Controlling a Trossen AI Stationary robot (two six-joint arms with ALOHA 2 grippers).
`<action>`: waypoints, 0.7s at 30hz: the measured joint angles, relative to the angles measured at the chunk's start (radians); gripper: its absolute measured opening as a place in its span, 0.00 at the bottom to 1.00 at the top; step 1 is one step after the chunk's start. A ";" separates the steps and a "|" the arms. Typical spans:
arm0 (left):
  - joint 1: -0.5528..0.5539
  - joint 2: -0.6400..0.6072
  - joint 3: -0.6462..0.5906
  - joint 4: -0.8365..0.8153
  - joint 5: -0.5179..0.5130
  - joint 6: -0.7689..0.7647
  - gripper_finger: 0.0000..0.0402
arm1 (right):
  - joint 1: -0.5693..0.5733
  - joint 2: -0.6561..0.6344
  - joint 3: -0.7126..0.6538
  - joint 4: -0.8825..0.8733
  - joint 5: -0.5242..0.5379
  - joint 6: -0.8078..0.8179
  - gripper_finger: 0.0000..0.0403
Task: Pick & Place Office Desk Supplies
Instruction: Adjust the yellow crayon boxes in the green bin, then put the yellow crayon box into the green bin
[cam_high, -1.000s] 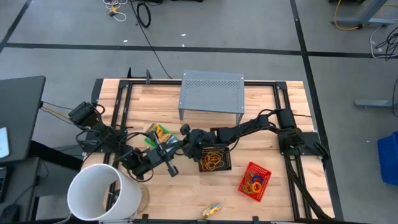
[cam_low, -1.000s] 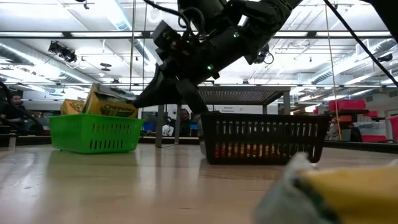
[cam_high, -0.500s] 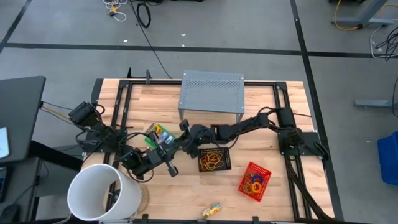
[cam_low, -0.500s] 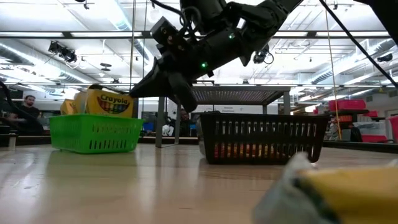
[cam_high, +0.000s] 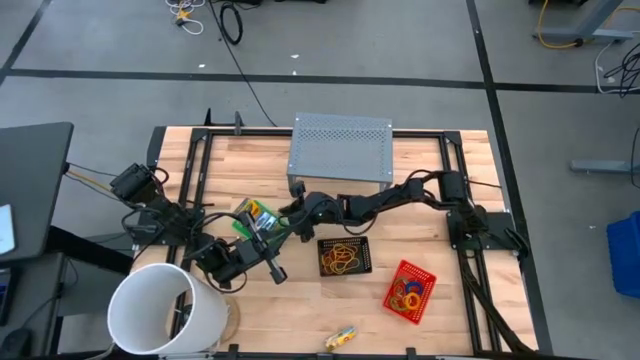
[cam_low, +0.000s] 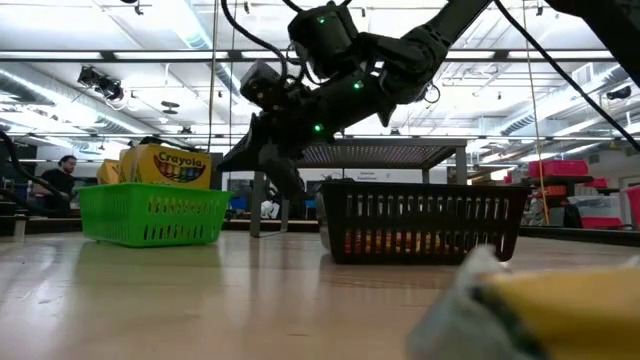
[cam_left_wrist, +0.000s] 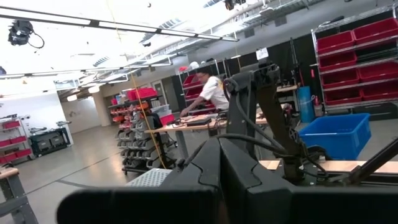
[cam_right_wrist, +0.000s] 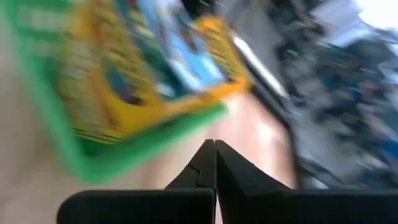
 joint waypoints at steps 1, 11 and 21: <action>0.000 0.000 0.000 0.000 -0.004 0.000 0.00 | 0.005 0.000 0.000 0.013 0.050 -0.017 0.00; -0.031 0.000 0.000 -0.001 -0.038 0.048 0.00 | 0.129 -0.151 0.000 -0.395 0.088 -0.033 0.00; -0.068 0.000 -0.002 -0.204 -0.090 -0.063 0.00 | 0.346 -0.285 0.000 -0.885 -0.314 0.325 0.02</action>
